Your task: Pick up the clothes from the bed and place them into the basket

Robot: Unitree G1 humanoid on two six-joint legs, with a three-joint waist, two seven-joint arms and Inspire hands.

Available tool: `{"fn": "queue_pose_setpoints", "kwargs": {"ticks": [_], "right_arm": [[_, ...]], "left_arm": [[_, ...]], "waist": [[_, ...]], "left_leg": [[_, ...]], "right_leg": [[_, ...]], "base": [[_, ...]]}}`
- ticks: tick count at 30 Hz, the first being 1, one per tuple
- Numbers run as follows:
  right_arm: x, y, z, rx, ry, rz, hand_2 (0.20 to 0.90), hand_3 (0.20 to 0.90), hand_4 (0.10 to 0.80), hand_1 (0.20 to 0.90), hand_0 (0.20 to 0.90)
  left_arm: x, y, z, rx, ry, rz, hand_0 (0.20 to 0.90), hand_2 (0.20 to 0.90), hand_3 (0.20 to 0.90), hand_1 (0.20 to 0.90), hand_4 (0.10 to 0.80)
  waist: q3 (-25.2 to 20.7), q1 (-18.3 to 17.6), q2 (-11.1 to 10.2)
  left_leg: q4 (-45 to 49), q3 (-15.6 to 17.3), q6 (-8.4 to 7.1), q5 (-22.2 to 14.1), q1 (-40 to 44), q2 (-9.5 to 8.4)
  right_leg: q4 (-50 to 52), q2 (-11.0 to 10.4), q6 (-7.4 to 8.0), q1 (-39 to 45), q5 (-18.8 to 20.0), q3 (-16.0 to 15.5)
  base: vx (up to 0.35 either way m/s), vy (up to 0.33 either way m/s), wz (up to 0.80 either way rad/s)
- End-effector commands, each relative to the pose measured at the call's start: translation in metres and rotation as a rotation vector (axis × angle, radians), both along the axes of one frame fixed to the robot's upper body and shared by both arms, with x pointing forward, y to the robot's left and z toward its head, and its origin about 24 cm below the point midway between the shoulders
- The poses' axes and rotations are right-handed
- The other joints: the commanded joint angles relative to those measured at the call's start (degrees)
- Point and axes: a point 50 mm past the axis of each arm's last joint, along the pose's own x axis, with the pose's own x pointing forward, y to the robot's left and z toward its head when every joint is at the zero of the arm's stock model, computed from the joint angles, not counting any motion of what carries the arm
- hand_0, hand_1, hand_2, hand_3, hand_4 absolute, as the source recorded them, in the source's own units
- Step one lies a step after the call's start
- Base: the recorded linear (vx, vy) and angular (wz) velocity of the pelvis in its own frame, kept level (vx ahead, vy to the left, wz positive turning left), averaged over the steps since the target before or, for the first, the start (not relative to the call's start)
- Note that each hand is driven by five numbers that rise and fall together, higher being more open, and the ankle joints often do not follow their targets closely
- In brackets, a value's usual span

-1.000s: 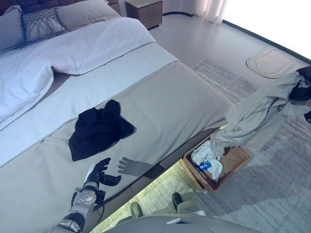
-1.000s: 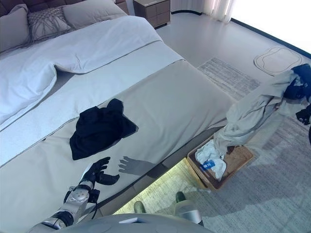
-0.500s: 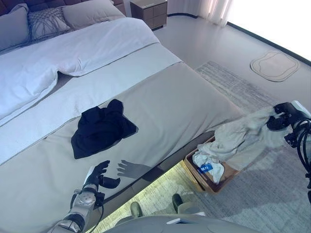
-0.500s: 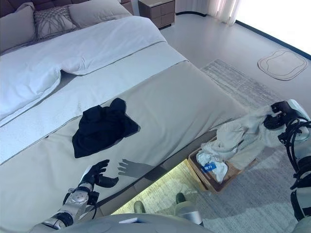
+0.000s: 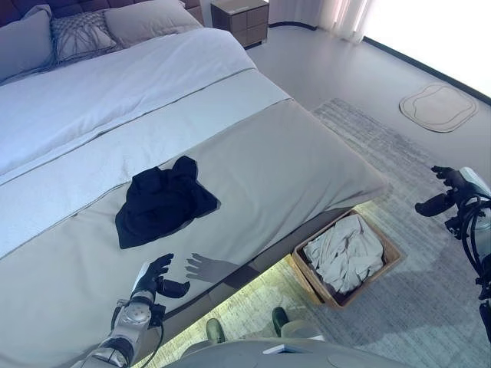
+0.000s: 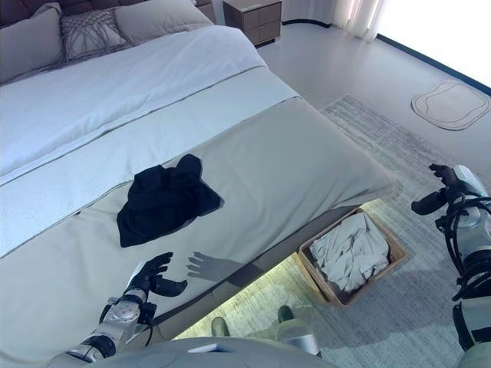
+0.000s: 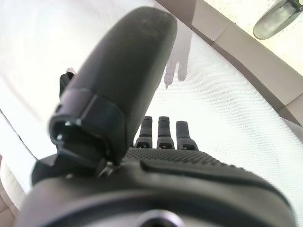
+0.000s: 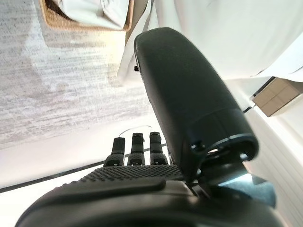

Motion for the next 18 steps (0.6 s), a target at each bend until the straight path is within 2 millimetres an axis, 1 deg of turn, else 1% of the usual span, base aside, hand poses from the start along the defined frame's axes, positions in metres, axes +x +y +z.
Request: {"fn": "queue_pose_setpoints", "kwargs": {"ticks": [1, 5, 7, 8, 10, 12, 14, 18], "right_arm": [[0.013, -0.004, 0.042, -0.066, -0.235, -0.027, 0.900, 0.900, 0.800, 0.900, 0.900], [0.019, 0.003, 0.054, -0.093, -0.308, -0.002, 0.900, 0.900, 0.800, 0.900, 0.900], [0.024, 0.009, 0.061, -0.139, -0.340, 0.034, 0.900, 0.900, 0.800, 0.900, 0.900], [0.030, 0.018, 0.070, -0.173, -0.378, 0.075, 0.900, 0.900, 0.800, 0.900, 0.900], [0.036, 0.027, 0.083, -0.214, -0.423, 0.113, 0.900, 0.900, 0.800, 0.900, 0.900], [0.042, 0.034, 0.091, -0.217, -0.436, 0.139, 0.900, 0.900, 0.800, 0.900, 0.900], [0.046, 0.038, 0.095, -0.221, -0.440, 0.155, 0.900, 0.900, 0.800, 0.900, 0.900], [0.069, 0.066, 0.117, -0.259, -0.462, 0.245, 0.900, 0.900, 0.800, 0.900, 0.900]], "left_arm": [[0.019, 0.021, 0.019, 0.065, -0.107, 0.024, 0.900, 0.900, 0.900, 0.900, 0.800], [0.018, 0.021, 0.018, 0.055, -0.107, 0.032, 0.900, 0.900, 0.900, 0.900, 0.800], [0.017, 0.020, 0.017, 0.044, -0.108, 0.041, 0.900, 0.900, 0.900, 0.900, 0.800], [0.015, 0.017, 0.016, 0.032, -0.108, 0.051, 0.900, 0.900, 0.900, 0.900, 0.800], [0.012, 0.016, 0.014, 0.024, -0.103, 0.060, 0.900, 0.900, 0.900, 0.900, 0.800], [0.011, 0.015, 0.013, 0.024, -0.098, 0.072, 0.900, 0.900, 0.900, 0.900, 0.800], [0.012, 0.014, 0.013, 0.029, -0.095, 0.073, 0.900, 0.900, 0.900, 0.900, 0.800], [0.009, 0.015, 0.011, 0.039, -0.088, 0.114, 0.900, 0.900, 0.900, 0.900, 0.800]], "waist": [[-5.19, 2.00, -2.28], [-5.01, 2.31, -2.36], [-4.87, 2.59, -2.41], [-4.64, 2.96, -2.46], [-4.42, 3.68, -2.62], [-4.13, 4.59, -2.79], [-3.86, 5.22, -2.92], [-3.07, 7.54, -3.29]], "left_leg": [[0.38, -0.09, 0.18, -6.93, 3.92, 0.12], [0.38, -0.32, 0.16, -6.90, 3.86, 0.08], [0.38, -0.56, 0.18, -6.82, 3.72, -0.04], [0.38, -1.16, 0.27, -6.77, 3.60, -0.27], [0.38, -1.88, 0.30, -6.64, 3.37, -0.52], [0.38, -2.73, 0.32, -6.55, 2.93, -0.82], [0.38, -3.40, 0.38, -6.44, 2.56, -1.05], [0.38, -5.64, 0.56, -6.07, 1.48, -1.92]], "right_leg": [[1.92, 1.05, 1.20, -4.74, 4.53, 1.10], [2.00, 0.96, 1.19, -4.72, 4.48, 0.78], [2.04, 0.95, 1.15, -4.76, 4.48, 0.56], [2.14, 0.91, 1.09, -4.62, 4.31, 0.15], [2.15, 0.82, 0.91, -4.38, 4.08, -0.34], [2.21, 0.58, 0.85, -4.27, 3.82, -1.13], [2.19, 0.43, 0.79, -4.28, 3.78, -1.67], [2.10, -0.10, 0.57, -4.13, 3.52, -3.60]], "base": [[0.000, 0.000, 0.00], [0.000, 0.000, 0.00], [0.000, 0.000, 0.00], [0.025, 0.033, 0.07], [0.016, 0.026, 0.12], [-0.006, 0.020, 0.16], [-0.017, 0.021, 0.16], [0.001, 0.025, 0.24]]}}
